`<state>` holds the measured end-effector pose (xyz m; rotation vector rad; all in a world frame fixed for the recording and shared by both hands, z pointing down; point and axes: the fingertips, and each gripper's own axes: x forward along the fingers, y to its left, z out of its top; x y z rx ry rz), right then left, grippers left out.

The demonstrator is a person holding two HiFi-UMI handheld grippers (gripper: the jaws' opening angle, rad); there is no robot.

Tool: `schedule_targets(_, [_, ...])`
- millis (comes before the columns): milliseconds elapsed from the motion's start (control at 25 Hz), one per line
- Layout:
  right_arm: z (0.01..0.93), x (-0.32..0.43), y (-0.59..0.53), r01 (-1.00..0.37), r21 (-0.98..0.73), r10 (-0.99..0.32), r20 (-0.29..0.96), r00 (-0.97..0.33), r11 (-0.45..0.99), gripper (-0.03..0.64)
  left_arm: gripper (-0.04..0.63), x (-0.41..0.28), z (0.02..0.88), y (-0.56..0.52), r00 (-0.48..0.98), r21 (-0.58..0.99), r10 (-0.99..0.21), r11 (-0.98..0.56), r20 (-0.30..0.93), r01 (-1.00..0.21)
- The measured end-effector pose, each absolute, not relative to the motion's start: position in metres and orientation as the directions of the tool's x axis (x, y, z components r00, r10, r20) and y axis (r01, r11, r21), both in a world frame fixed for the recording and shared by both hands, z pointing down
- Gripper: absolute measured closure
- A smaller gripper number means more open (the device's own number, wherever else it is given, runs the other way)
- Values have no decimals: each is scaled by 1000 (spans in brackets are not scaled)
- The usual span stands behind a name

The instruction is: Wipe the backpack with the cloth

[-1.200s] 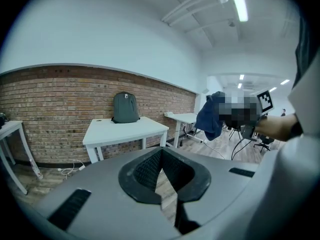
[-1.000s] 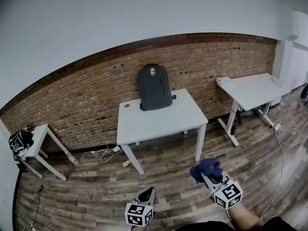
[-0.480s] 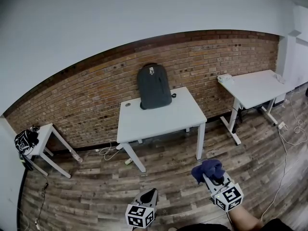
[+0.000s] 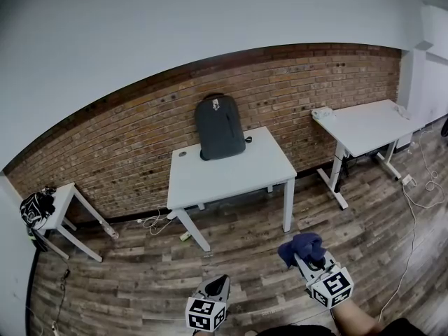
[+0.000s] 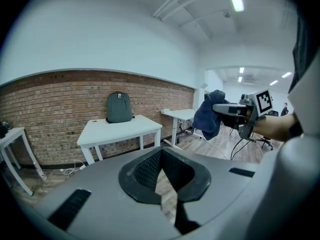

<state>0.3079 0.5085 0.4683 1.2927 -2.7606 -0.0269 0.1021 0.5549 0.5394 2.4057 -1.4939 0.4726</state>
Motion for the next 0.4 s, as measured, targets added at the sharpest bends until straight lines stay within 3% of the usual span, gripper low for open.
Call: schedule_targets(400, [471, 305, 512, -767, 65, -769, 86, -633, 639, 569, 614, 103, 547, 559, 425, 92, -804, -427, 416, -899])
